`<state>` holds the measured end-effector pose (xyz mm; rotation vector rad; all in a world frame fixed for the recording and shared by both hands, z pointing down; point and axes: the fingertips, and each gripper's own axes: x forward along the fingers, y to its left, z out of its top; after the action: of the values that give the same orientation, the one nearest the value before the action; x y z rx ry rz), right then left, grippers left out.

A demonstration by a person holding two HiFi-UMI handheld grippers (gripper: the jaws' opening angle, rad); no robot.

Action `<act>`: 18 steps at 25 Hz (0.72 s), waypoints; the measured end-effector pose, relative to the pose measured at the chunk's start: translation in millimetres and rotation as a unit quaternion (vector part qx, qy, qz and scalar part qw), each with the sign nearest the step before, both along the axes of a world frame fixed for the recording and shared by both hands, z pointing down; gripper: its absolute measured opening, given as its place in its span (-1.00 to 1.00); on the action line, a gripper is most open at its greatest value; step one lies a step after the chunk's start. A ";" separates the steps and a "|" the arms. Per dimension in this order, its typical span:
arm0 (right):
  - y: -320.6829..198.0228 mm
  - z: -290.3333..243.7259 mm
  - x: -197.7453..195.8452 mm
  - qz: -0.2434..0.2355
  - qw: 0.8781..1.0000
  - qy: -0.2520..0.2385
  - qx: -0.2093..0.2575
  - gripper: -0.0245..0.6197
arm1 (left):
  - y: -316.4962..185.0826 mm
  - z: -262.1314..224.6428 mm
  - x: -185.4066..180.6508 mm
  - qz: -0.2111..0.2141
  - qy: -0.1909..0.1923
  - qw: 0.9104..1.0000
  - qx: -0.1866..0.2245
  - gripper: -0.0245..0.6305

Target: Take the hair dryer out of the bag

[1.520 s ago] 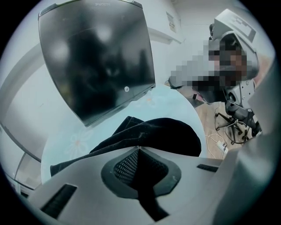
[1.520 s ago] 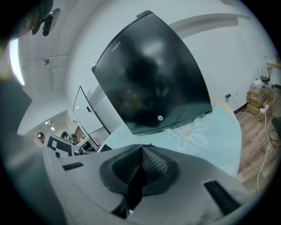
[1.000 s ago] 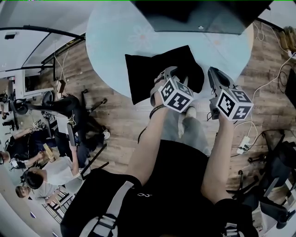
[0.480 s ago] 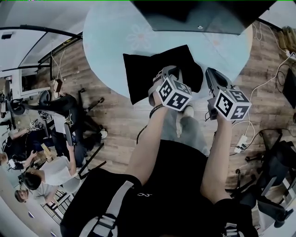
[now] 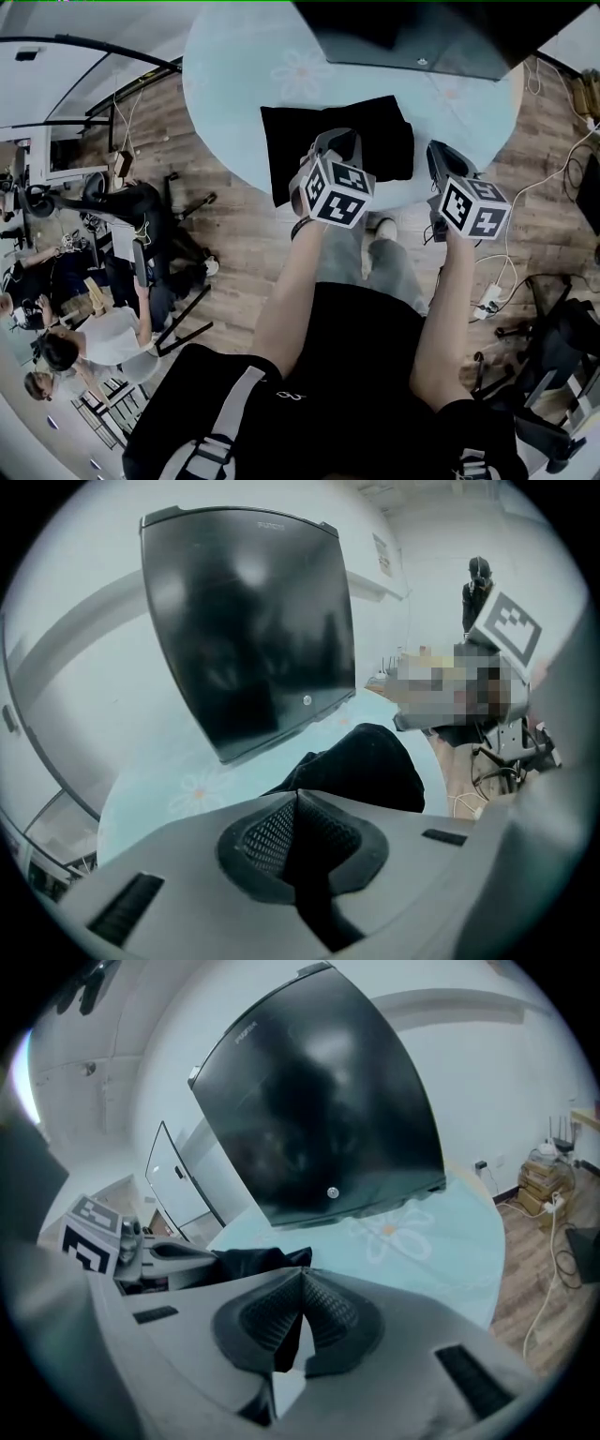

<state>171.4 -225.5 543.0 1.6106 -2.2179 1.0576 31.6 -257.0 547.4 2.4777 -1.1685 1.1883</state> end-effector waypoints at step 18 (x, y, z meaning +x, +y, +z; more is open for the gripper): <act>-15.1 28.0 -78.8 -0.084 0.991 -0.090 -0.050 -0.52 | 2.8 -6.1 -79.2 -0.079 0.007 0.997 -0.005 -0.91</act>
<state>92.6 -240.6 571.0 1.3091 -2.3231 1.2868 -47.6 -254.2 541.3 2.3331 -1.3230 1.1298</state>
